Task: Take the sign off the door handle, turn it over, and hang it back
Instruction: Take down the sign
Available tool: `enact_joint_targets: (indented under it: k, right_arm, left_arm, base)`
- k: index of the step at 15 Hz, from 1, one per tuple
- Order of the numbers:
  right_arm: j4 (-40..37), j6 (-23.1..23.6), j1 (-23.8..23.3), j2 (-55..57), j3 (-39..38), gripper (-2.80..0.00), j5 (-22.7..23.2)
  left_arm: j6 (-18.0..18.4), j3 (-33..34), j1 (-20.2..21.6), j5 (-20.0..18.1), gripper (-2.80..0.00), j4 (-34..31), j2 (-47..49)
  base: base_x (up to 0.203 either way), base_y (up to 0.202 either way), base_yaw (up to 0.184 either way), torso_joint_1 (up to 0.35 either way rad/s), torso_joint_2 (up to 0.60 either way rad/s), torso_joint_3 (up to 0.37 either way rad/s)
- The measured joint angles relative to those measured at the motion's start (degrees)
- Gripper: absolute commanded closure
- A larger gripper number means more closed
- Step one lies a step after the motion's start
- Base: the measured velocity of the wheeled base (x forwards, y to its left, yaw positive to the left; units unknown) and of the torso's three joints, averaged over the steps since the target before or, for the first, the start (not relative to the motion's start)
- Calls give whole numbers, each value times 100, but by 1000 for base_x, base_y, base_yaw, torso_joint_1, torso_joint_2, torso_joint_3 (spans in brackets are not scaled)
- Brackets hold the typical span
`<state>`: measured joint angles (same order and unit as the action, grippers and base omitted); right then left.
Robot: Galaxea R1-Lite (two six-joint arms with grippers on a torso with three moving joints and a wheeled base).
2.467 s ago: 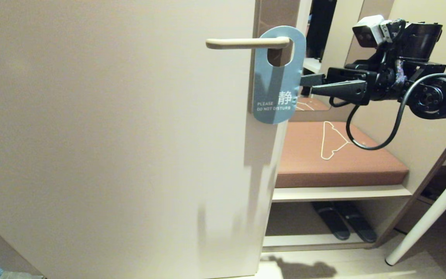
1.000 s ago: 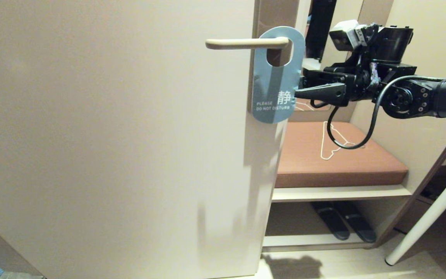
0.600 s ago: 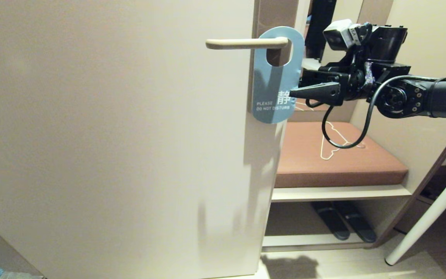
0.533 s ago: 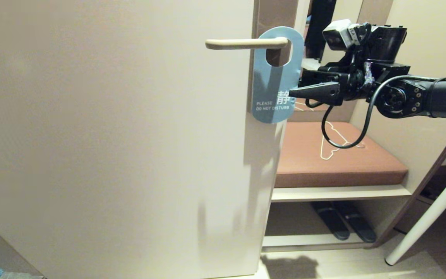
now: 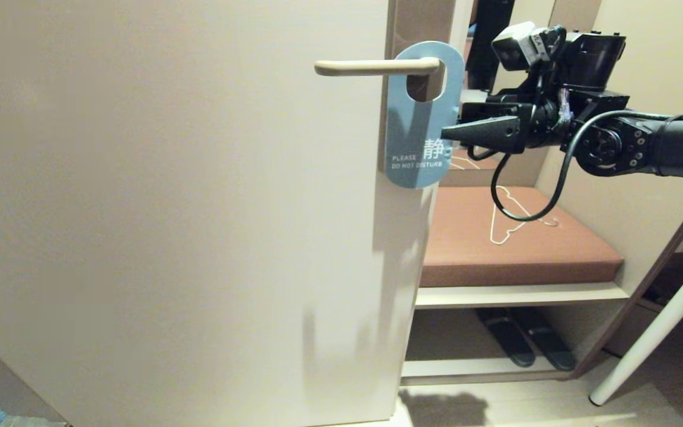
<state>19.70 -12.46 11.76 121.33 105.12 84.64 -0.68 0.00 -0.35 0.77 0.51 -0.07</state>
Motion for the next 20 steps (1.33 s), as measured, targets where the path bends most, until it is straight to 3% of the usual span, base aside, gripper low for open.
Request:
enact_joint_targets:
  k: [11, 12, 20]
  right_arm:
    - [6, 0, 0, 55, 149, -280, -13]
    - [6, 1, 0, 57, 153, 0, -11]
    - [6, -3, 2, 80, 183, 0, -27]
  left_arm:
    - [-3, 0, 0, 2, 0, 0, 0]
    - [-2, 0, 2, 0, 0, 0, 0]
    - [-5, 0, 0, -2, 0, 0, 0]
  base:
    - [0, 0, 0, 0, 0, 0]
    - [0, 0, 0, 0, 0, 0]
    - [0, 0, 0, 0, 0, 0]
